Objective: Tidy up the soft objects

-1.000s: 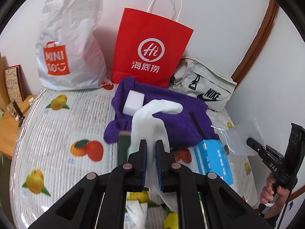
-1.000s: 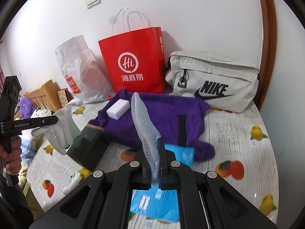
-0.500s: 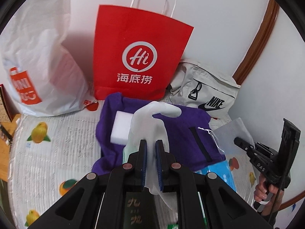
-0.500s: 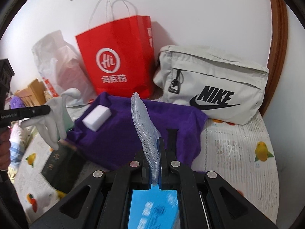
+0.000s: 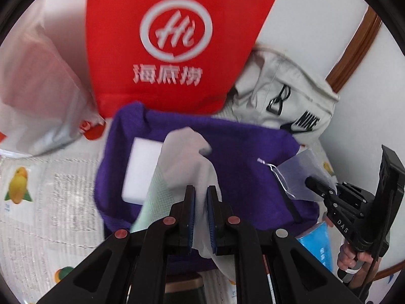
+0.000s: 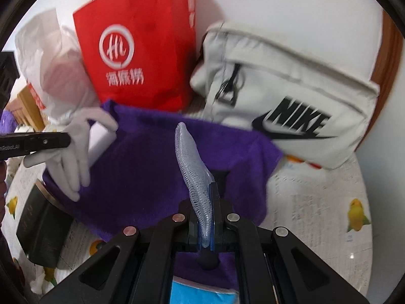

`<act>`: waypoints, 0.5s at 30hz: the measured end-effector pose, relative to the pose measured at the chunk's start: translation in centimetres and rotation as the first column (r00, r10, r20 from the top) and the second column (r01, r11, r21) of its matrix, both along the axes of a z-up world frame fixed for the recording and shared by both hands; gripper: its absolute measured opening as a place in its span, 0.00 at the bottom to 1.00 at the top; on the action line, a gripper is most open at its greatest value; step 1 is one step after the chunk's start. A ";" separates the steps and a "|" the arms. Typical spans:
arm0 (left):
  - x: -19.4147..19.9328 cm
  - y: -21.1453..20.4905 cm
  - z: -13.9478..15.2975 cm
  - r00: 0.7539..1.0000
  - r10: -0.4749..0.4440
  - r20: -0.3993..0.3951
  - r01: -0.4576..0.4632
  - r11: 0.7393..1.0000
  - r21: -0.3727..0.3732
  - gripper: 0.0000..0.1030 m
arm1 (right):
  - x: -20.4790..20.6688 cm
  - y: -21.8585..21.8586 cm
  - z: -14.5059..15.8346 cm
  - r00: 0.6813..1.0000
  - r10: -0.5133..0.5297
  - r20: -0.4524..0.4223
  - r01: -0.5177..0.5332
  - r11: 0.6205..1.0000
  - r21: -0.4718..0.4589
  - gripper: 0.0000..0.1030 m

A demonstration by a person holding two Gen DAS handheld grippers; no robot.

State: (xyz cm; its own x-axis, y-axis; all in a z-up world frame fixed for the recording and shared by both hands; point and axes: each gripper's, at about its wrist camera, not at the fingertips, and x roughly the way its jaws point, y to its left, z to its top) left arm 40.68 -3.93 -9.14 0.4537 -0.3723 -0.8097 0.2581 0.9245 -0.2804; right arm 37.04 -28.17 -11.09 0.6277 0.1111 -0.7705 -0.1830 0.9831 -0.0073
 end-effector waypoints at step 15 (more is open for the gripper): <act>1.9 -0.7 -2.9 0.997 -0.012 -0.078 0.012 1.000 0.006 0.14 | 1.6 1.6 -2.7 0.988 0.100 -0.122 -0.092 0.993 0.073 0.18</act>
